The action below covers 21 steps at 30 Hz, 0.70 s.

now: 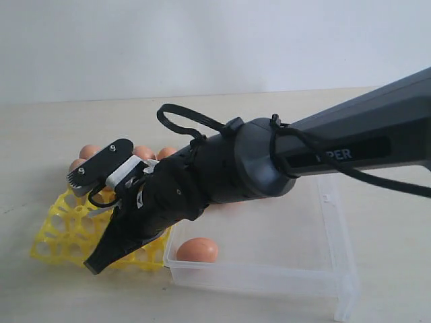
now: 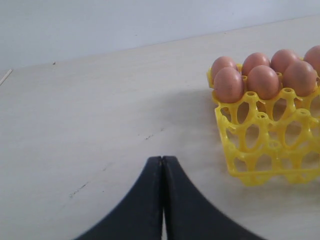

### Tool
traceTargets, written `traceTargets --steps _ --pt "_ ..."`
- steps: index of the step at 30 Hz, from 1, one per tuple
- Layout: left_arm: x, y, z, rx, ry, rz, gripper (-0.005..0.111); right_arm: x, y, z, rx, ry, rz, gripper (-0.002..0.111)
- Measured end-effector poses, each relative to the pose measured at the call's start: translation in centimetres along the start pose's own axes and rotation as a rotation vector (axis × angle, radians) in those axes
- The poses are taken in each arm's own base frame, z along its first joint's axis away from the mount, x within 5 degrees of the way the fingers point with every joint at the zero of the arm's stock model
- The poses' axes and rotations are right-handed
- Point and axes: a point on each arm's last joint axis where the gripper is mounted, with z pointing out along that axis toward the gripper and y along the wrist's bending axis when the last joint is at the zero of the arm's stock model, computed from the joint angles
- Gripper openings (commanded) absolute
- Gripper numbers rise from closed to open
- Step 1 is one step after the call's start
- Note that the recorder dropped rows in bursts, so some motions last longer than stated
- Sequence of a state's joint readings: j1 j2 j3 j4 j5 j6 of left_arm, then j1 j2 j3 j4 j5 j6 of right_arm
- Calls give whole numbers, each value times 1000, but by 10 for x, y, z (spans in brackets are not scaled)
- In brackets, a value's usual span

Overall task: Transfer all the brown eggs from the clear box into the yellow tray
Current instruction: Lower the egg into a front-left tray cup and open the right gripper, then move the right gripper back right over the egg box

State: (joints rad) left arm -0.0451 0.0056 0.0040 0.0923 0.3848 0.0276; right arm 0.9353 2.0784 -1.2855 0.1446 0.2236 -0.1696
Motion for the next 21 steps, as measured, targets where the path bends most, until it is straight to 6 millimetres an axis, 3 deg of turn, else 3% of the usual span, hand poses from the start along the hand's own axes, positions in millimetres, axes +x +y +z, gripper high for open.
traceTargets --steps 21 --pt "0 0 0 0 0 0 0 8 3 -6 -28 121 -44 0"
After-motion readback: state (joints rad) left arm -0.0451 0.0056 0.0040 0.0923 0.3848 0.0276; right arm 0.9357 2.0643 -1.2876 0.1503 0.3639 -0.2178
